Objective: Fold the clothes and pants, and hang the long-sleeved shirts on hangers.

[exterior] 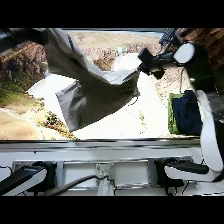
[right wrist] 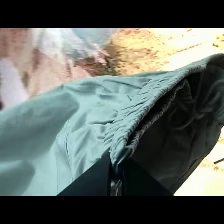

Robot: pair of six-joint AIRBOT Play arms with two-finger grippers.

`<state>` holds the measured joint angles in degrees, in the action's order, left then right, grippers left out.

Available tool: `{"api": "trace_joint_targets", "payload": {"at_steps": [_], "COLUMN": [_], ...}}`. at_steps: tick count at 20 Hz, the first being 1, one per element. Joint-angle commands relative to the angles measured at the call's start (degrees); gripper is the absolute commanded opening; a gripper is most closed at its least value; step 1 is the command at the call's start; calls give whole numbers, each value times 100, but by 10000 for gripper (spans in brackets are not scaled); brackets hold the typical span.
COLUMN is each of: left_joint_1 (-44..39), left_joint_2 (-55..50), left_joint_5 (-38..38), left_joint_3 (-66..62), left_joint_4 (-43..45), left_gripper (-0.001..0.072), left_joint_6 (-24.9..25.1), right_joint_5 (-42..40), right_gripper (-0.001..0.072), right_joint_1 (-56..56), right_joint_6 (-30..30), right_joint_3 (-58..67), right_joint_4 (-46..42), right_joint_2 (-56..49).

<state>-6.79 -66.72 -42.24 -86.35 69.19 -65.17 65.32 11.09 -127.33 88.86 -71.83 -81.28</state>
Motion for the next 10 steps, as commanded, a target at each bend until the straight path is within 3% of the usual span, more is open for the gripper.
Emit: {"api": "trace_joint_targets", "payload": {"at_steps": [1, 6, 10], "left_joint_1": [13, 28, -120], "left_joint_2": [98, 970, 1843], "left_joint_5": [-90, -90, -92], "left_joint_3": [785, 2133, 3663], "left_joint_4": [-17, 319, 133], "left_gripper": [4, 4, 5], "left_joint_6": [0, -68, -63], "right_joint_5": [-310, 131, -402], "right_gripper": [38, 37, 37], "right_joint_1": [-2, -2, -2], "right_joint_6": [415, 973, 1685], "right_joint_3": [-26, -216, -503], "right_joint_4": [-70, -1027, -1137], "right_joint_2": [-656, -730, -782]}}
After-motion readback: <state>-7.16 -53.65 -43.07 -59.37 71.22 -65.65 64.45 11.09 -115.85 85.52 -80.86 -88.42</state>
